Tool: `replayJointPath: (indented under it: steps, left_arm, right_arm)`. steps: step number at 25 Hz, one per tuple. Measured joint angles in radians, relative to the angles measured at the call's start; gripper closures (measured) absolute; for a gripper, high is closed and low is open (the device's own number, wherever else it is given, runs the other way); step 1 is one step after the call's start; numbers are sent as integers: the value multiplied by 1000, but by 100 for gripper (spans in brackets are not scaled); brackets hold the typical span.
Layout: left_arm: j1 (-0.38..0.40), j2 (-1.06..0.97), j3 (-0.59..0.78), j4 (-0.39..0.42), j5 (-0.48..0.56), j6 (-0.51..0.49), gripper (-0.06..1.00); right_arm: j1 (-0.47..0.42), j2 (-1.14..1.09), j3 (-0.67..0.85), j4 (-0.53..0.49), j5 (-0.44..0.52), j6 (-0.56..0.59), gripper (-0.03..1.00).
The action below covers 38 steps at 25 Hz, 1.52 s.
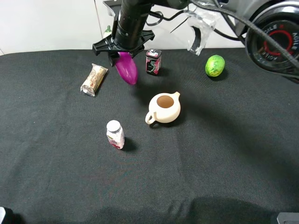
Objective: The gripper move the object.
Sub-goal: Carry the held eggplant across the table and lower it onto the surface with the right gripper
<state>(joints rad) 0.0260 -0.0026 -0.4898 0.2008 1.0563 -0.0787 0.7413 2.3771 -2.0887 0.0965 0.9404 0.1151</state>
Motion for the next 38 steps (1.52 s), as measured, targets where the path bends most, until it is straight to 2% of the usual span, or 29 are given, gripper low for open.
replayJointPath:
  steps: [16, 26, 38]
  left_arm:
    - [0, 0, 0, 0, 0, 0, 15]
    - [0, 0, 0, 0, 0, 0, 15]
    - [0, 0, 0, 0, 0, 0, 15]
  right_arm:
    - [0, 62, -3, 58, -74, -17, 58]
    - [24, 102, -3, 84, -75, -24, 58]
    - [24, 130, -3, 62, -75, -24, 58]
